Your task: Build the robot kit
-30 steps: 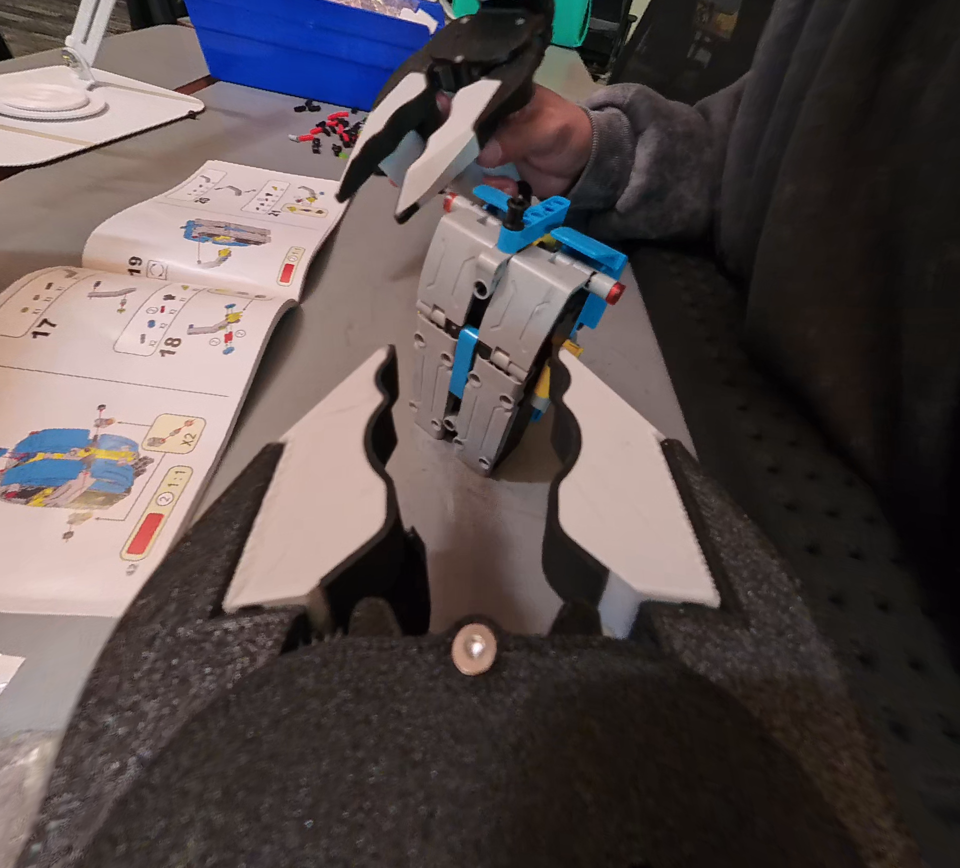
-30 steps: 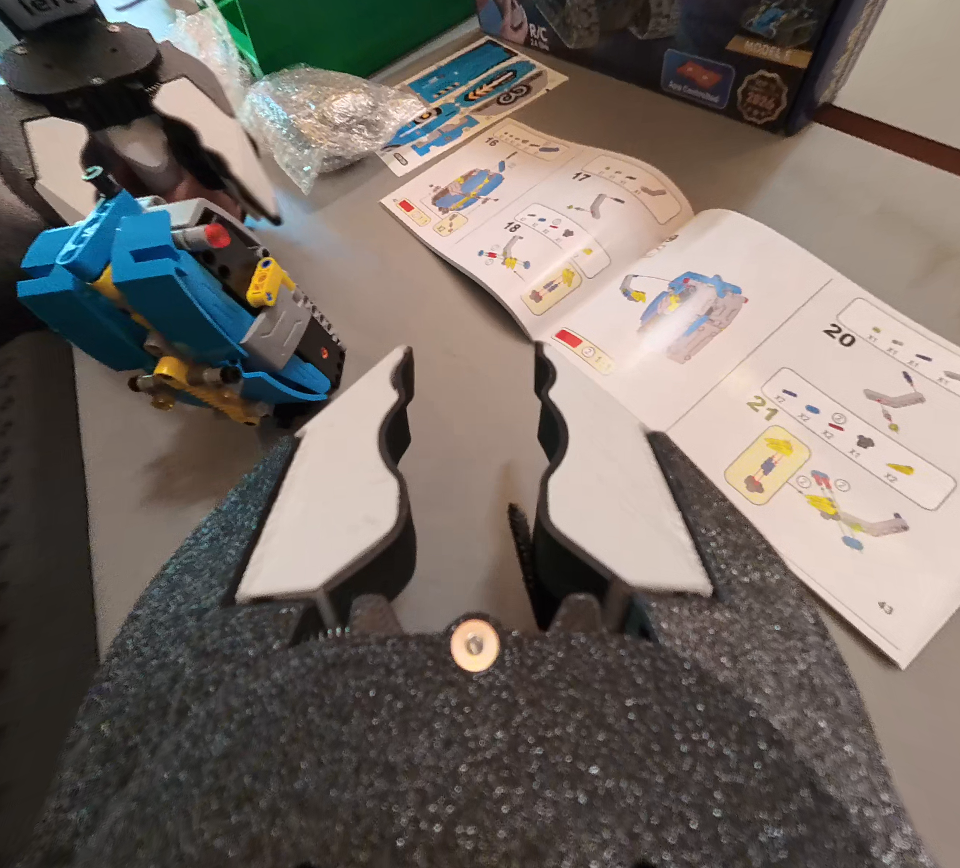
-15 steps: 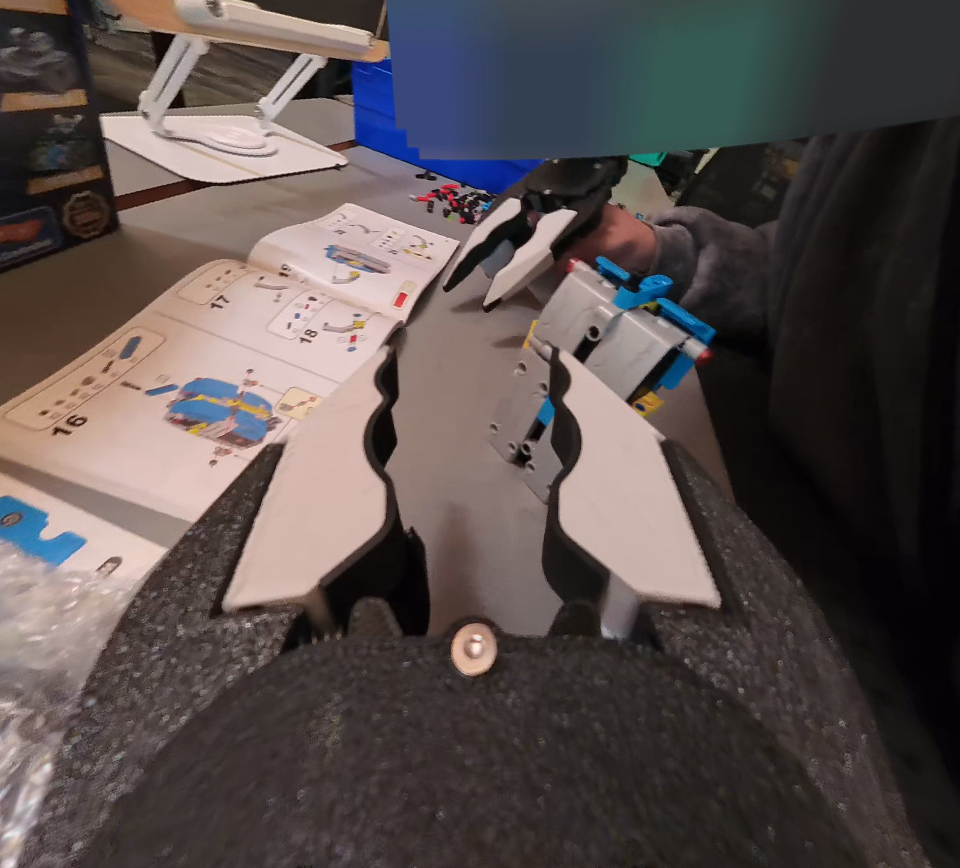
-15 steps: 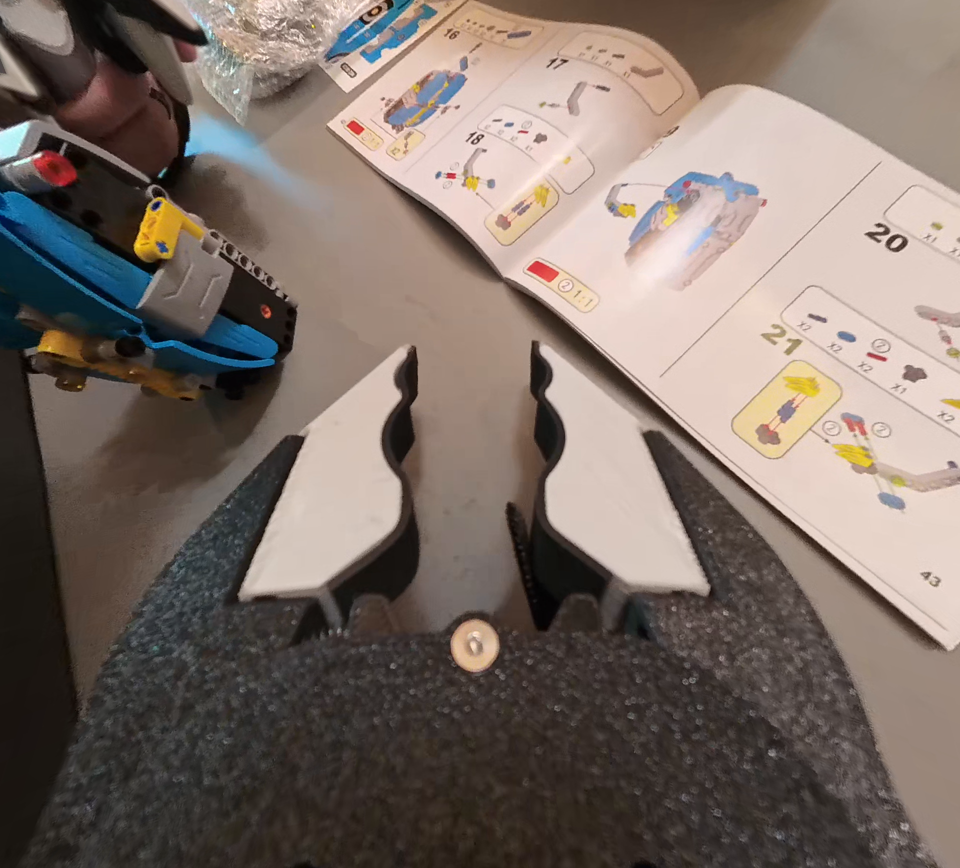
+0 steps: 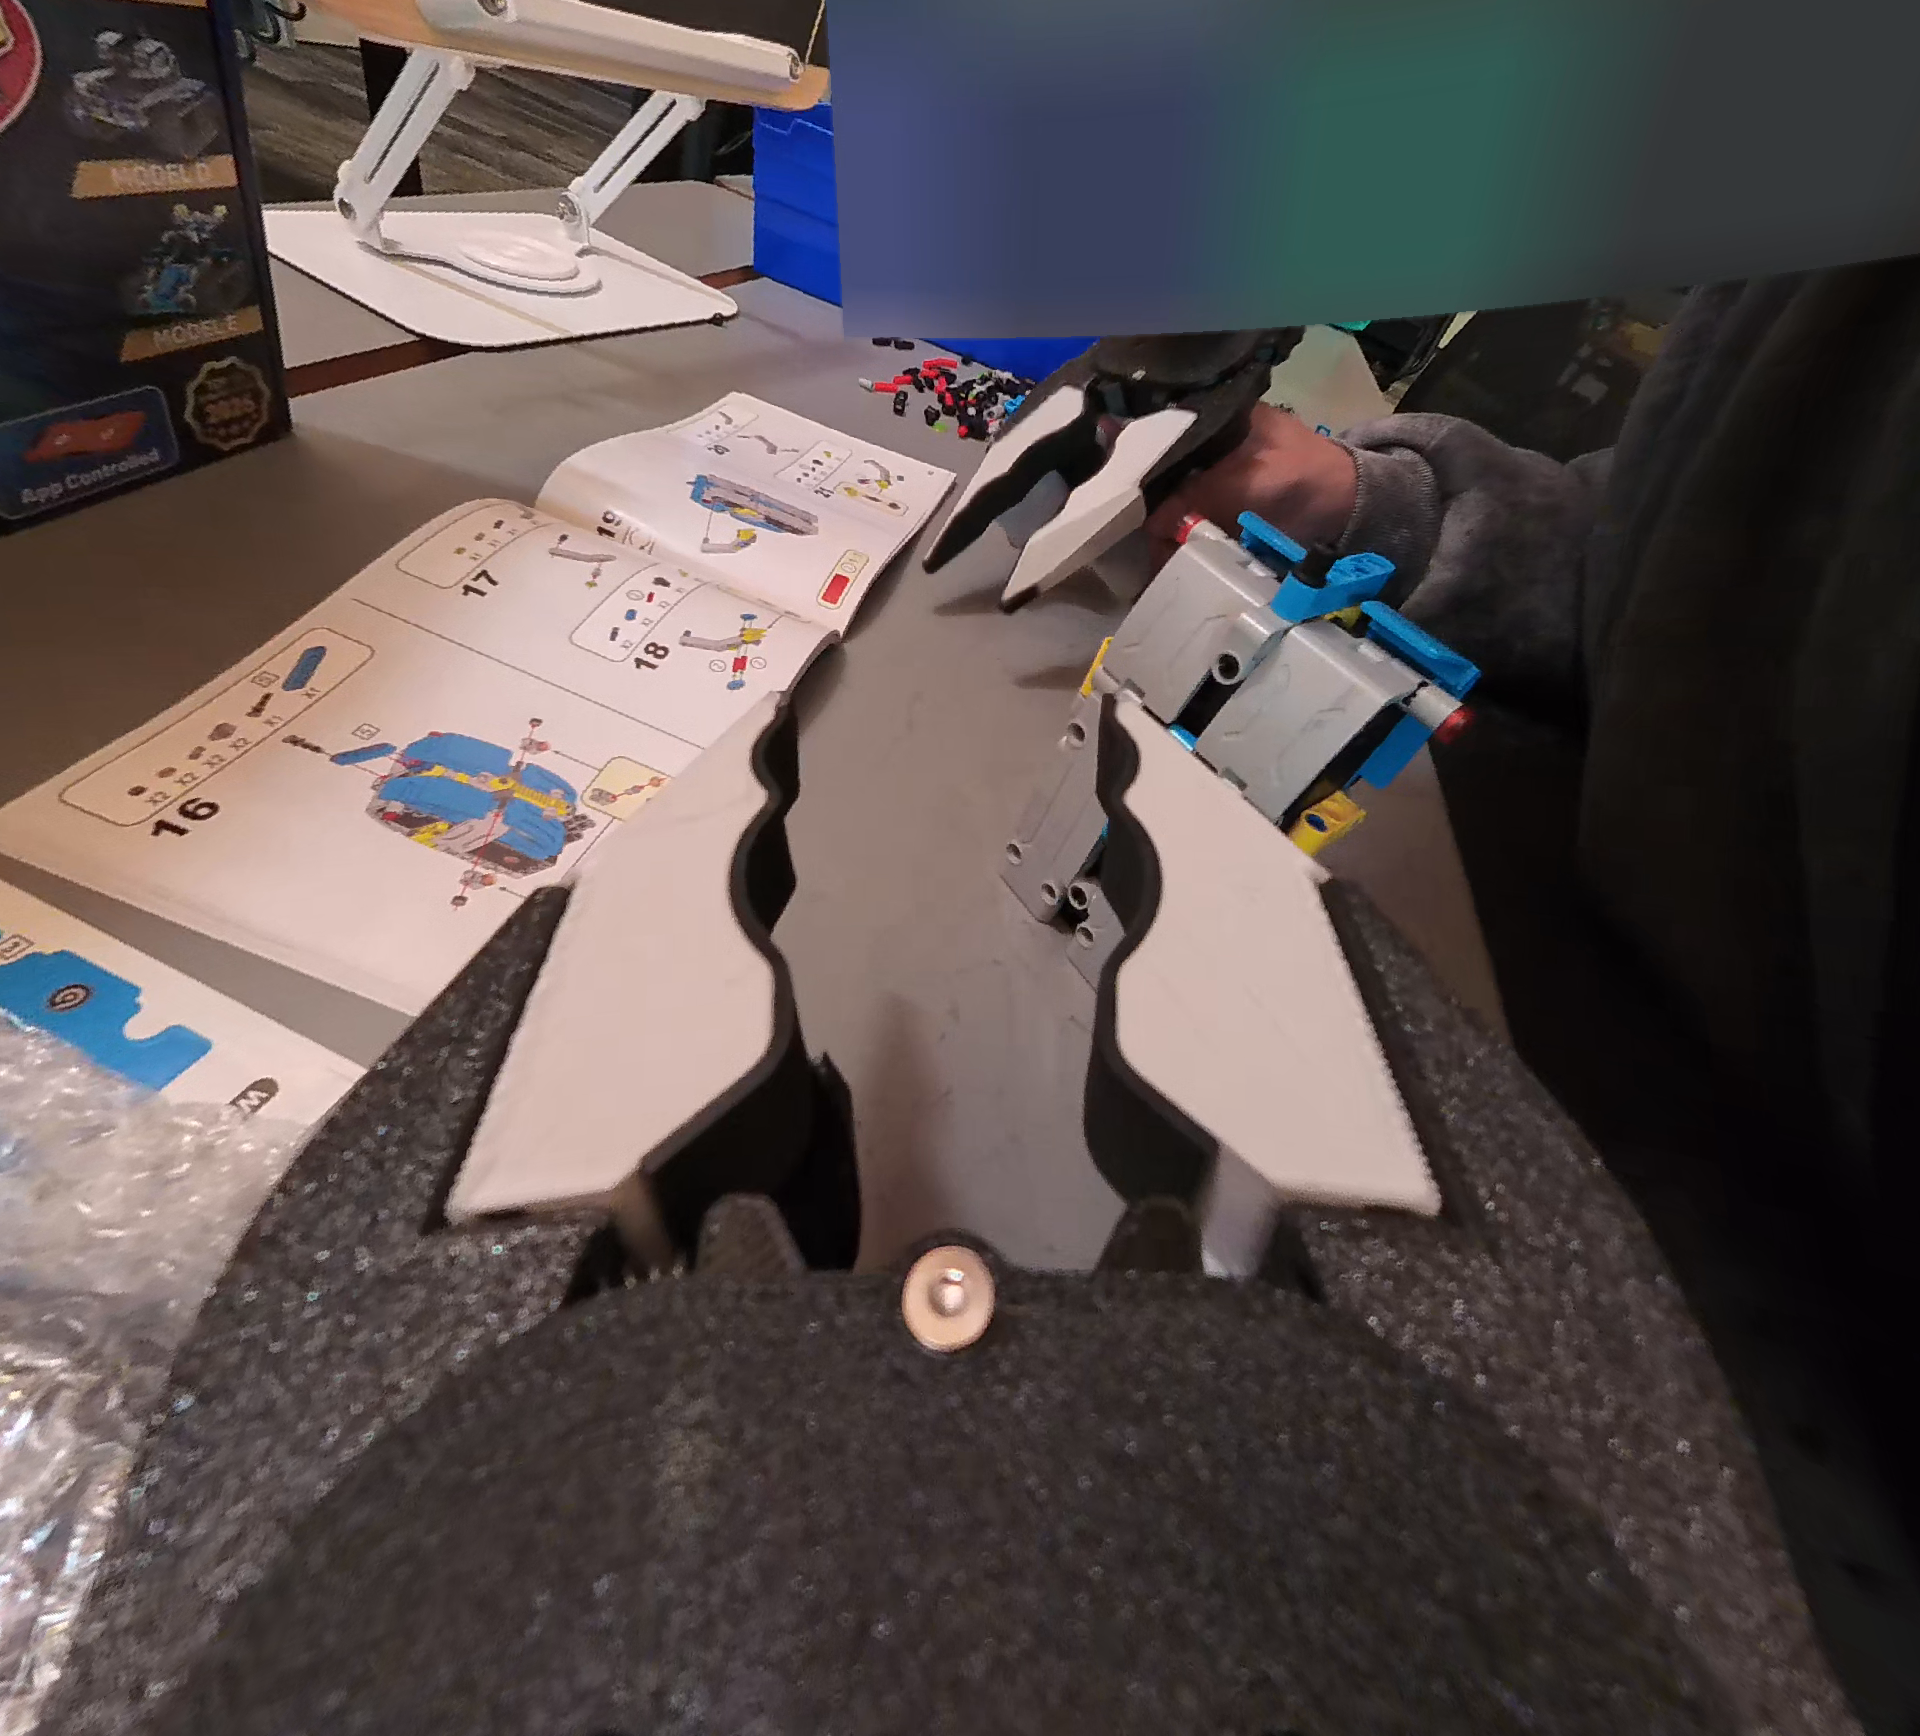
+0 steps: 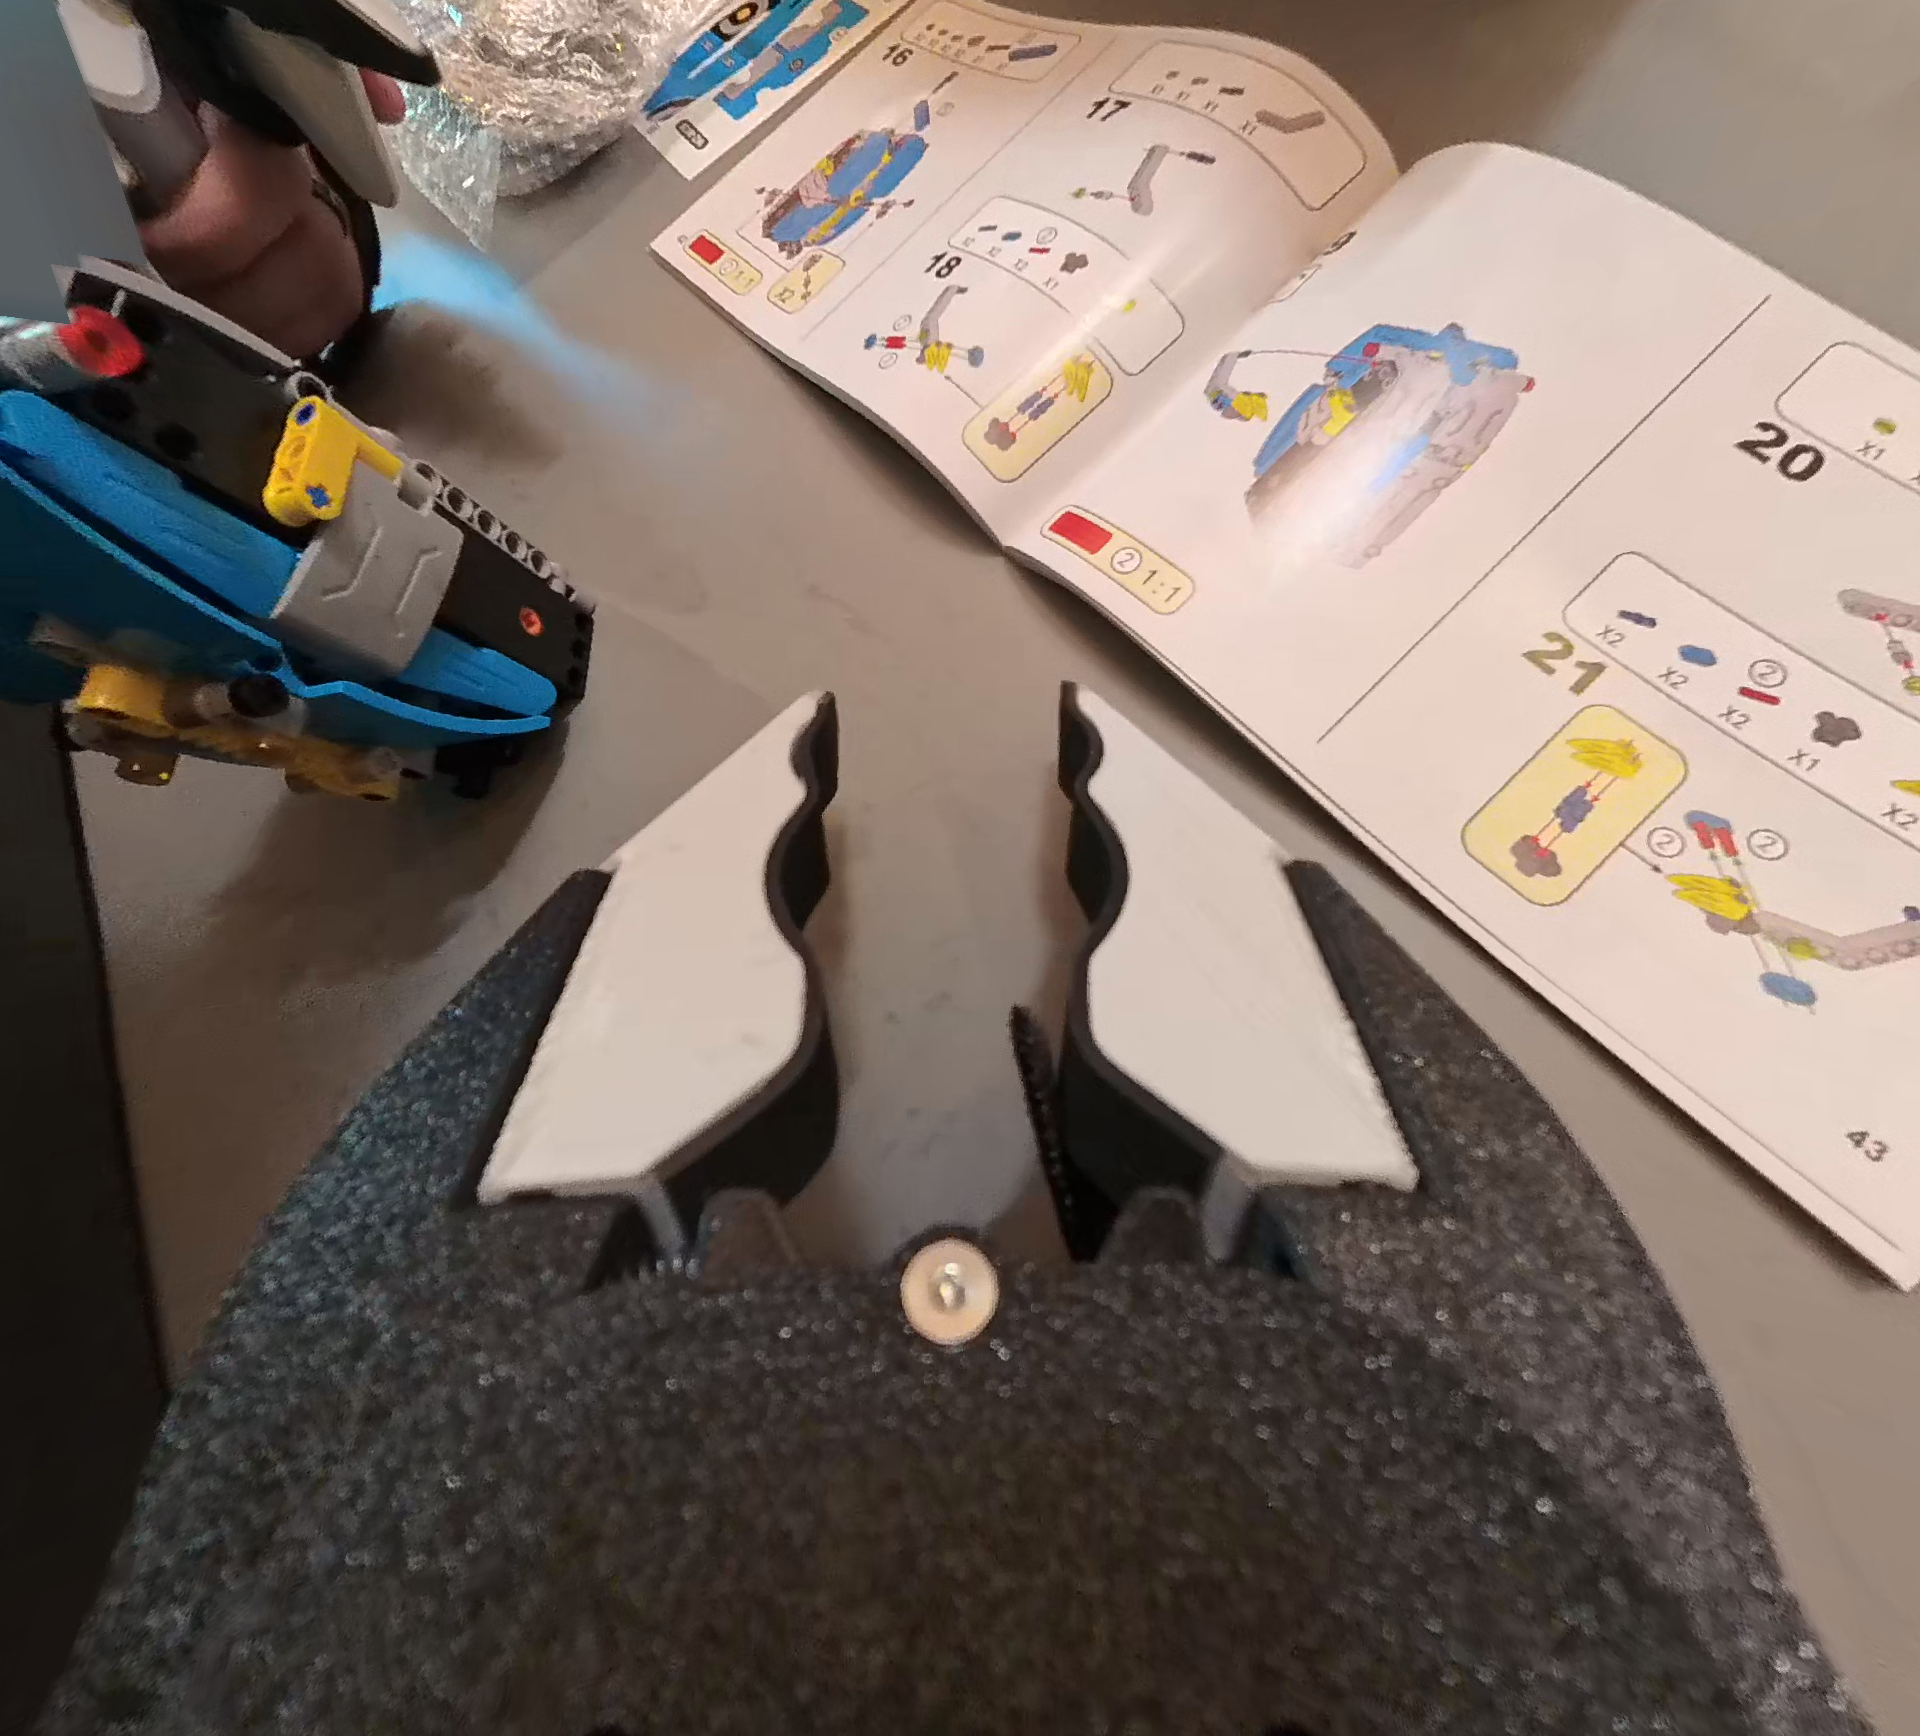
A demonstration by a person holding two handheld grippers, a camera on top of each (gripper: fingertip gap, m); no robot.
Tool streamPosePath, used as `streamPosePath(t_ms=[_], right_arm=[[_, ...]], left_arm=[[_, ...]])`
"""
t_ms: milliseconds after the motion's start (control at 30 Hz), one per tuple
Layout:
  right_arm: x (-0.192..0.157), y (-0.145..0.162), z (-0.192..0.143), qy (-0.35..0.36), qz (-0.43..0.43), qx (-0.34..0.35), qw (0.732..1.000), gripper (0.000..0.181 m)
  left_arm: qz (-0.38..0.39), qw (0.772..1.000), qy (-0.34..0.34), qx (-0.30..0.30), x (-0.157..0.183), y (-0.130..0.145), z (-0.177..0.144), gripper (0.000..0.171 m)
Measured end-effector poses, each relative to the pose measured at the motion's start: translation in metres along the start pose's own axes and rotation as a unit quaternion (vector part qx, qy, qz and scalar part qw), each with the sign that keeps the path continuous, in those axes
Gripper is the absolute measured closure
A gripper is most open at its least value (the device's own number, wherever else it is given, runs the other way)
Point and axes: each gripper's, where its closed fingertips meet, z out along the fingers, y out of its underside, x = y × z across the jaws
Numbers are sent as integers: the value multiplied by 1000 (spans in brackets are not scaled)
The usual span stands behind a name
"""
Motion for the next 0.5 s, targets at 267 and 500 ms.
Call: streamPosePath(t_ms=[267,500], right_arm=[[-1,-34,-30,21,20,76,997,148],[3,-35,-123,126,12,105,986,165]], left_arm=[[32,999,-16,-17,3,5,4,115],[46,998,-27,-20,4,6,4,116]])
